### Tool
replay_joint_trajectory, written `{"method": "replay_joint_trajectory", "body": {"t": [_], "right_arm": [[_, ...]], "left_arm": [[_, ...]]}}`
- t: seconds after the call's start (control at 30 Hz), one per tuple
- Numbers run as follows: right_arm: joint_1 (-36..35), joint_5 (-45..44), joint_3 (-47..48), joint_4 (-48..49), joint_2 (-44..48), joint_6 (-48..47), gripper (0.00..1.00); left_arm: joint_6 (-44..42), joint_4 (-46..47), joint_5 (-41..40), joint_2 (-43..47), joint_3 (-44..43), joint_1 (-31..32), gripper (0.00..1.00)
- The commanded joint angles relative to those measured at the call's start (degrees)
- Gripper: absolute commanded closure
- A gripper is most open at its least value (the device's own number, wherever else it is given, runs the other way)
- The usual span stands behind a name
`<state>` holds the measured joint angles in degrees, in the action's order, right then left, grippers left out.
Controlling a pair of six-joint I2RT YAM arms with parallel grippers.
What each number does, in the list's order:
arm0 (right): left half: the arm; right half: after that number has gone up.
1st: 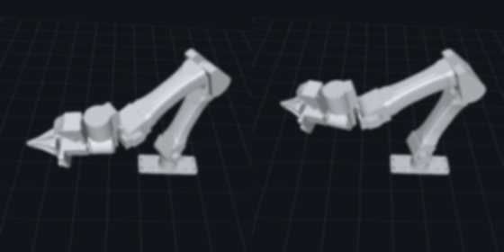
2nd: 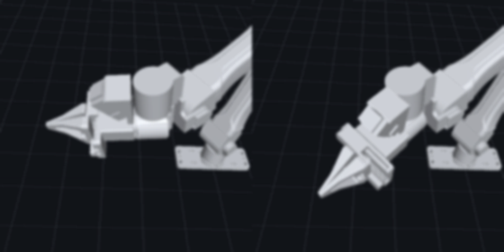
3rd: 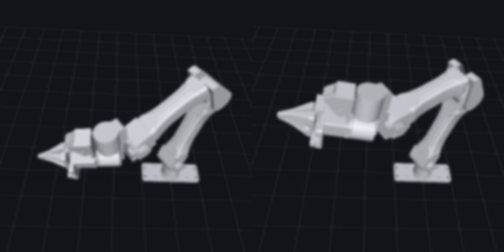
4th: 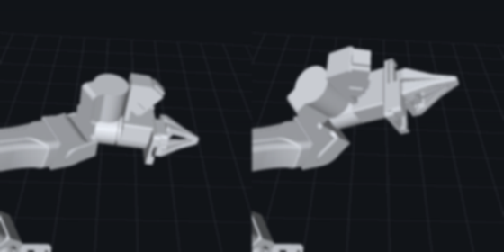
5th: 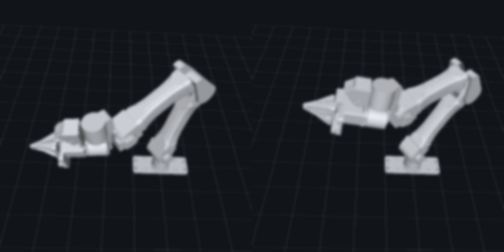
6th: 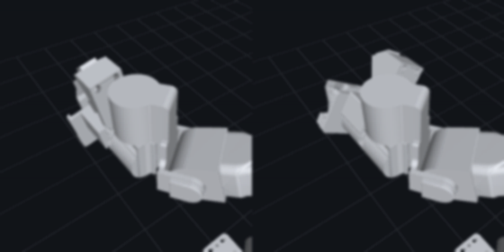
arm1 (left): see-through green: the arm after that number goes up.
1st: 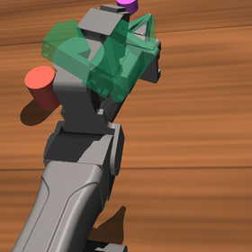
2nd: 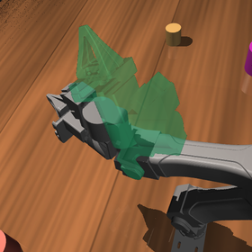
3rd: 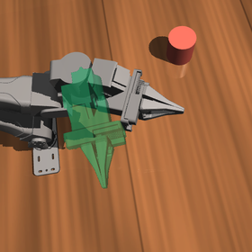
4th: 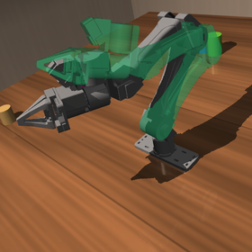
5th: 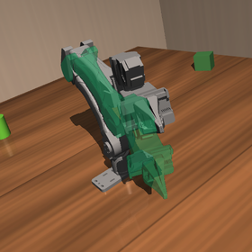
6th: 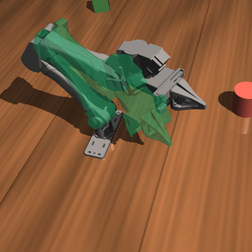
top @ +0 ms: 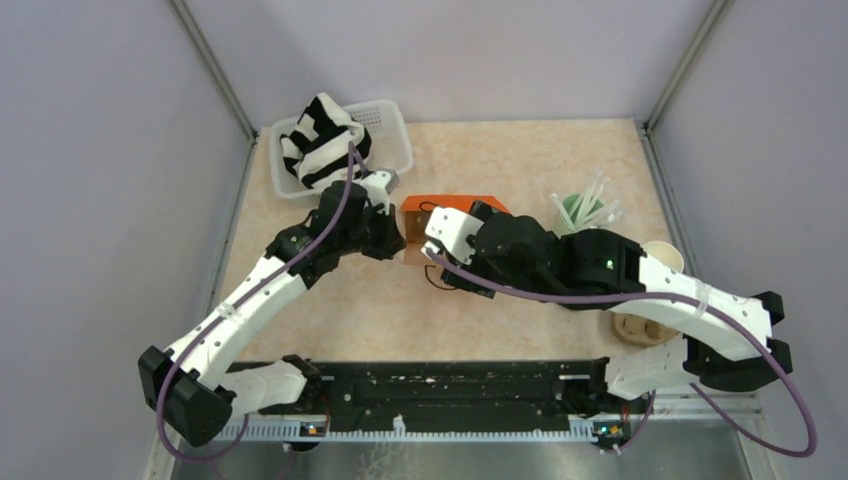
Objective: Pack the takeout coffee
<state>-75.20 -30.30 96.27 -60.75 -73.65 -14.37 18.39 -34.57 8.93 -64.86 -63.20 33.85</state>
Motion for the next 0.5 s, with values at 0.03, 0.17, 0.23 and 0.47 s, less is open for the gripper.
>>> {"method": "replay_joint_trajectory", "body": {"t": [0.03,0.17,0.23,0.47], "right_arm": [[0.2,1.7,-6.0,7.0,3.9,-7.3,0.63],[0.2,-2.2,-13.4,14.5,4.8,-15.8,0.67],[0.2,-2.4,-15.8,17.5,4.8,-19.1,0.67],[1.4,1.1,-17.5,19.2,1.6,-24.8,0.67]], "left_arm": [[-4.0,7.0,-1.1,2.8,2.6,-0.1,1.00],[-5.8,7.9,-1.8,4.1,4.1,0.0,1.00],[-6.0,7.7,-1.5,4.0,3.9,0.0,1.00],[-5.2,8.1,-0.5,4.8,5.3,0.0,1.00]]}}
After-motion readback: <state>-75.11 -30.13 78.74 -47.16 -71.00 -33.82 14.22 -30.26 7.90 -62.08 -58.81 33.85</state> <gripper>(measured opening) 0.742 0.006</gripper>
